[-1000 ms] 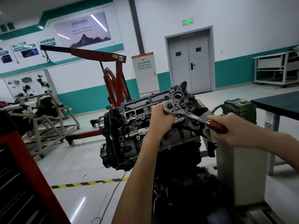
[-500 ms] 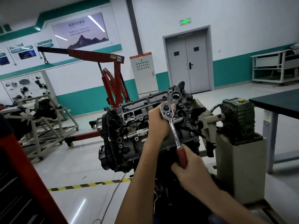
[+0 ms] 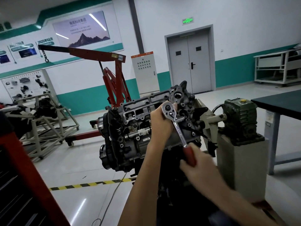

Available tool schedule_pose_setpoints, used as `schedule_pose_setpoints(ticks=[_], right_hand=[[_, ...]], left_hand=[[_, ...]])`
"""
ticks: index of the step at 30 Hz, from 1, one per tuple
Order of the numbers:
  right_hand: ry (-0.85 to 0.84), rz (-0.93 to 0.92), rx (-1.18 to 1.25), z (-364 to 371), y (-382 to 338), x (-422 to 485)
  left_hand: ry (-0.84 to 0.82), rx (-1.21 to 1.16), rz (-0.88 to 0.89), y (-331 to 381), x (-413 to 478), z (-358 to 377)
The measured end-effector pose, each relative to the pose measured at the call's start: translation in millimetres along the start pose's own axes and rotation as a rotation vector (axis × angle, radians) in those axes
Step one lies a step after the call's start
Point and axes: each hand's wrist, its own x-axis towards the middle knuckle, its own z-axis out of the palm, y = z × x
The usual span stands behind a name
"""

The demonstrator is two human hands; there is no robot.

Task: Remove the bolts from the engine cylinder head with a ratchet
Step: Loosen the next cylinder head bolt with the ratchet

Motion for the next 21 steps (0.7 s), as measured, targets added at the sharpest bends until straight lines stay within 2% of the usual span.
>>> schedule_pose_setpoints(ticks=[2, 4, 6, 10, 12, 14, 16, 21], right_hand=[[0.006, 0.066, 0.149, 33.3, -7.2, -5.9], [-0.038, 0.08, 0.198, 37.4, -8.4, -4.6], [-0.104, 0.023, 0.077, 9.5, -3.0, 3.2], [-0.314, -0.131, -0.321, -78.6, 7.2, 40.4], [-0.335, -0.205, -0.492, -103.8, 5.2, 63.8], [-0.328, -0.217, -0.528, -105.3, 7.2, 72.1], [-0.304, -0.142, -0.452, -88.0, 12.2, 57.4], [0.028, 0.019, 0.005, 1.6, 1.5, 0.8]], left_hand=[[0.0, 0.005, 0.003, -1.8, 1.5, -1.1], [-0.026, 0.016, -0.017, -3.8, 3.5, -4.1], [-0.05, 0.05, -0.009, -4.2, 7.1, -7.5], [-0.156, 0.173, 0.051, -0.9, 18.5, -9.4], [-0.167, 0.17, 0.049, -1.8, 19.1, -7.9], [-0.12, 0.114, 0.036, -3.9, 13.9, -6.0], [-0.047, 0.073, 0.055, -6.0, 7.5, -3.7], [0.045, 0.019, 0.046, -4.3, 4.4, 4.8]])
